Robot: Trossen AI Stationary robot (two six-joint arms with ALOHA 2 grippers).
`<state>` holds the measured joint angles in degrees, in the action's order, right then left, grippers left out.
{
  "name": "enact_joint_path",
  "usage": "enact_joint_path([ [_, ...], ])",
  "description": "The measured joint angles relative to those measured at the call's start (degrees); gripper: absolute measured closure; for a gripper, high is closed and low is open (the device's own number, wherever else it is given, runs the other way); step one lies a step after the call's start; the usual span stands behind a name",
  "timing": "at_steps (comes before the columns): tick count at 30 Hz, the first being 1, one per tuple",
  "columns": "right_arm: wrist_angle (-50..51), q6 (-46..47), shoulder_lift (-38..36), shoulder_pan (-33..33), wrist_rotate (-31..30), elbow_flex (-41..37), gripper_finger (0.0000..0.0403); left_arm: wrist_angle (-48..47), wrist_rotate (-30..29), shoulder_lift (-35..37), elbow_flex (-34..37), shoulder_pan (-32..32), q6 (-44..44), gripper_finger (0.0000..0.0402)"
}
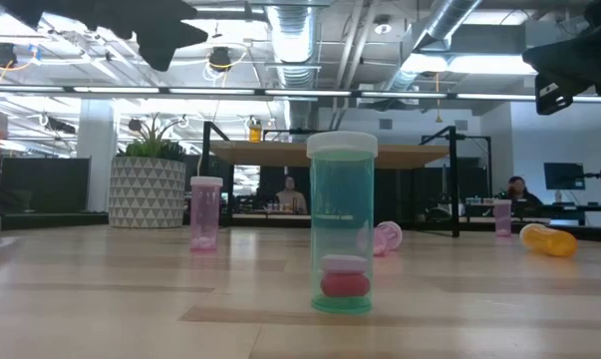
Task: Pick and place medicine bottles onto shelf by color
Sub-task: Put the top pink pill bottle on the shelf
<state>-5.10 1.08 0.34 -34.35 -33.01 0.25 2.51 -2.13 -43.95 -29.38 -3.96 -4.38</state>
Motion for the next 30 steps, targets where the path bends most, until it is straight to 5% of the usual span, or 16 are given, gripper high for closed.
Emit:
enact_joint_path([
  [14, 0.0, 0.0, 0.0, 0.0, 0.0, 0.0, 0.0376, 11.0, -1.3, -5.0, 0.6, -2.4, 9.7, 0.0227],
  [22, 0.0, 0.0, 0.0, 0.0, 0.0, 0.0, 0.0376, 17.9, -9.3, -5.0, 0.6, -2.0, 13.8, 0.0227],
  [30, 0.0, 0.0, 0.0, 0.0, 0.0, 0.0, 0.0376, 18.7, -7.5, -8.8, 0.6, -0.2, 10.7, 0.0227],
])
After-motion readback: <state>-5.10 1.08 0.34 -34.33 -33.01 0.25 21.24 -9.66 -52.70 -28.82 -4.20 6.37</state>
